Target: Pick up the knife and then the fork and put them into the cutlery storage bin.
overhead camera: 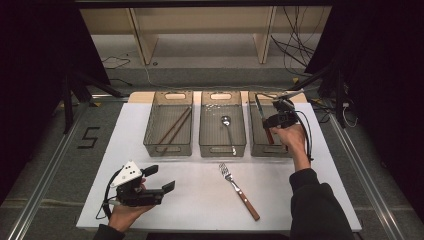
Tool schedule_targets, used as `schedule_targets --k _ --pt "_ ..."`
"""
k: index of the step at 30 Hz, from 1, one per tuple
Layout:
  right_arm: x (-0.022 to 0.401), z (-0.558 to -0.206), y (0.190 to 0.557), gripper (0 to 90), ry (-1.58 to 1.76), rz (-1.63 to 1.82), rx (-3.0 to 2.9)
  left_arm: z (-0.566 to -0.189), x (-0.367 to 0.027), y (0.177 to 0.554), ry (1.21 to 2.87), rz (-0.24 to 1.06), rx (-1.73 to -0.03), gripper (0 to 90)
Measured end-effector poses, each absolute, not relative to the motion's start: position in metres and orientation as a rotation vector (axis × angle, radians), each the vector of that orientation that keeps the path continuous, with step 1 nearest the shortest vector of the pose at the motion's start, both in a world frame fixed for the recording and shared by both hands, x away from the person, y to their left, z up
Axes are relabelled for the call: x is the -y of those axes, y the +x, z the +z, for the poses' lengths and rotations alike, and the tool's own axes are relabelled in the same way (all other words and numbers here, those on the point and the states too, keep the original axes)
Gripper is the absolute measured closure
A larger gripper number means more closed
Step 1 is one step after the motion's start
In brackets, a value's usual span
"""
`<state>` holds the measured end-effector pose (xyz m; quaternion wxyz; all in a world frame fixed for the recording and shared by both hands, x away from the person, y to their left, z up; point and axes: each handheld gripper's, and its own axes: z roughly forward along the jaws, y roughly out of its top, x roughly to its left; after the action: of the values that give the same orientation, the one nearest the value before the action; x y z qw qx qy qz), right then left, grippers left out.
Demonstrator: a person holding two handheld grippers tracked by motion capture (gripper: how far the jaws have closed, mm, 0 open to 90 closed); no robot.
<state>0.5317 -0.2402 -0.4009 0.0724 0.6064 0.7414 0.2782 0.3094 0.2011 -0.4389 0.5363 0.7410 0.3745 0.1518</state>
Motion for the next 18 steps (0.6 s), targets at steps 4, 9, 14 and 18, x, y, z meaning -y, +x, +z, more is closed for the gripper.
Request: schedule_targets --k 4,9,14,18 --pt "0.238 -0.404 0.533 76.9 1.834 0.822 -2.226 -0.439 -0.201 0.309 1.763 0.360 -0.893 15.4" --pt "0.237 -0.405 0.534 62.1 1.851 0.845 -2.219 -0.439 -0.201 0.309 1.765 0.360 -0.892 15.4" --pt "0.238 -0.400 0.531 50.0 1.831 0.894 -2.222 -0.439 -0.201 0.309 1.764 0.361 -0.892 15.4" --pt "0.237 -0.393 0.524 45.2 1.784 0.933 -2.216 -0.439 -0.201 0.309 1.764 0.360 -0.893 15.4"
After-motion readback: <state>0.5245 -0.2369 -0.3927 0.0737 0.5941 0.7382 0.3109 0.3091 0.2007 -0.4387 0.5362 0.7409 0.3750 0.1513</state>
